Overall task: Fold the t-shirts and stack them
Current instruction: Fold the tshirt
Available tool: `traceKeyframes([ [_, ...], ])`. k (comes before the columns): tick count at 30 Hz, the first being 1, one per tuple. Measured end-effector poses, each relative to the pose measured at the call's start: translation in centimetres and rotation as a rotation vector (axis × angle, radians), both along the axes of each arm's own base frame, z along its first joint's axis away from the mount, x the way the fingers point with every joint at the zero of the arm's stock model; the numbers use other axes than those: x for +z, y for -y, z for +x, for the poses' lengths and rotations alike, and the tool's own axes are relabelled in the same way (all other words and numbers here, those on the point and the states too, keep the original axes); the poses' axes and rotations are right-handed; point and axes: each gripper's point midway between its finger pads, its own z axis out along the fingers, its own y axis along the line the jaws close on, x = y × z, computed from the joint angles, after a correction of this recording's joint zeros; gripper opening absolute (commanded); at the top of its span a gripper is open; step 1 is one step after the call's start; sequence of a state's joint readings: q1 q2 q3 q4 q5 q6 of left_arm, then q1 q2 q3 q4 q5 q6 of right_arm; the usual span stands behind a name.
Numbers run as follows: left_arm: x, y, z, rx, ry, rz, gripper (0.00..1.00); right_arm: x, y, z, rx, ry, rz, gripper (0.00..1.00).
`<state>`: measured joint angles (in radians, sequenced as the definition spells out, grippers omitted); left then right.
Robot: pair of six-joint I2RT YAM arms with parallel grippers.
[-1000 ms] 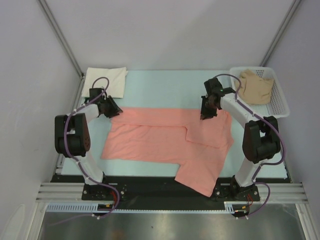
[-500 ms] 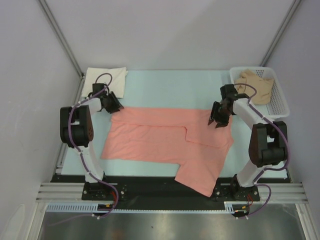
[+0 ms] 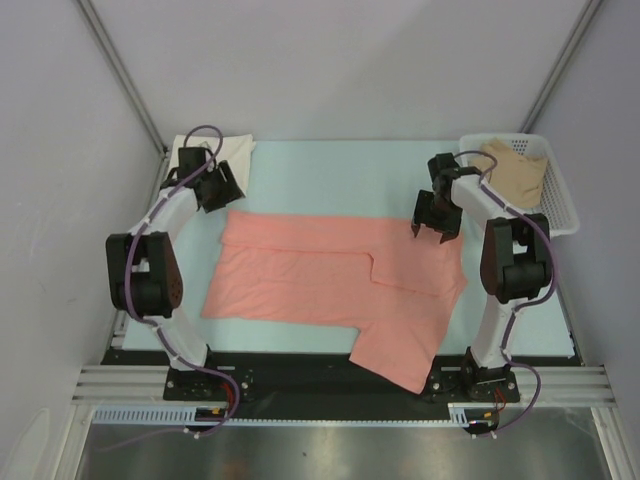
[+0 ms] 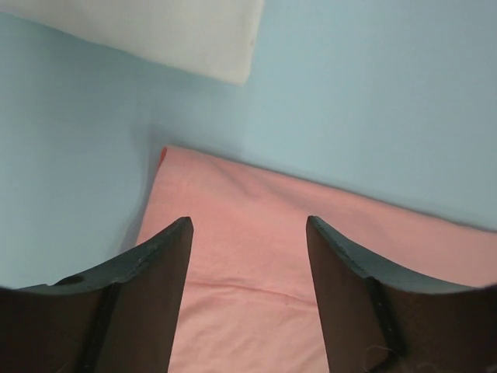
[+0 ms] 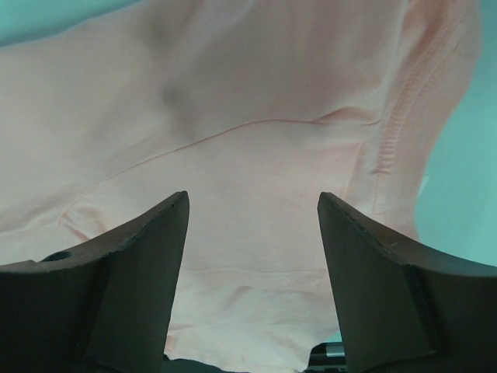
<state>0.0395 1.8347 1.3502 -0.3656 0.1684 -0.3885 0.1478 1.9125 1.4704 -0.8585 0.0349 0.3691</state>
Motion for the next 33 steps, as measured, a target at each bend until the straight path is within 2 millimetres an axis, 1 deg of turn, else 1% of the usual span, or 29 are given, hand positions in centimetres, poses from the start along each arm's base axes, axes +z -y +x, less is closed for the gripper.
traceKeyframes([
  [2,2.3,0.4,-0.7,0.002,0.043,0.035,0.62,-0.1,0.4,0.4,-0.003,-0.002,-0.029,0.75],
  [3,3.2,1.0,-1.3,-0.005,0.06,0.046,0.6,-0.1,0.5,0.7,-0.004,-0.001,-0.038,0.75],
  [4,3.6,1.6,-1.7,-0.014,0.07,0.053,0.58,-0.1,0.6,1.0,-0.005,0.002,-0.048,0.75],
  [5,3.9,2.6,-2.5,-0.029,0.075,0.056,0.57,-0.1,0.7,1.3,-0.007,0.004,-0.058,0.75],
  [6,3.8,3.2,-2.9,-0.039,0.071,0.058,0.56,-0.1,0.8,1.6,-0.008,0.008,-0.064,0.75],
  [8,2.7,4.7,-3.7,-0.057,0.045,0.043,0.55,-0.4,0.8,2.2,-0.007,0.013,-0.072,0.75],
  [10,0.5,5.5,-4.7,-0.06,-0.015,0.025,0.54,-0.9,0.7,2.4,-0.004,0.01,-0.084,0.75],
  [12,-1.6,5.6,-5.3,-0.048,-0.075,0.016,0.54,-1.7,0.7,2.7,0.005,0.007,-0.097,0.75],
  [14,-3.6,5.4,-5.4,-0.033,-0.124,0.013,0.55,-2.5,0.5,3.1,0.018,0.002,-0.112,0.75],
  [17,-5.4,5.3,-5.3,-0.024,-0.154,0.011,0.54,-3.9,0.2,4.0,0.027,-0.004,-0.124,0.75],
  [21,-7.4,5.2,-4.8,-0.023,-0.187,0.009,0.55,-4.0,-0.2,5.3,0.037,0.006,-0.127,0.75],
  [24,-7.1,5.1,-3.8,-0.016,-0.17,-0.007,0.56,-4.1,-0.3,5.5,0.047,-0.013,-0.131,0.75],
  [28,-7.2,4.4,-2.9,-0.001,-0.168,-0.021,0.57,-4.0,-0.5,6.5,0.068,-0.034,-0.133,0.75],
  [29,-7.1,4.1,-2.5,0.004,-0.163,-0.021,0.58,-4.0,-0.7,7.0,0.072,-0.031,-0.131,0.75],
  [31,-6.8,3.5,-1.4,0.008,-0.151,-0.011,0.59,-3.9,-0.9,7.6,0.078,-0.024,-0.128,0.78],
  [33,-6.4,3.0,-0.7,0.011,-0.142,0.001,0.64,-3.7,-1.1,8.5,0.079,-0.006,-0.126,0.79],
])
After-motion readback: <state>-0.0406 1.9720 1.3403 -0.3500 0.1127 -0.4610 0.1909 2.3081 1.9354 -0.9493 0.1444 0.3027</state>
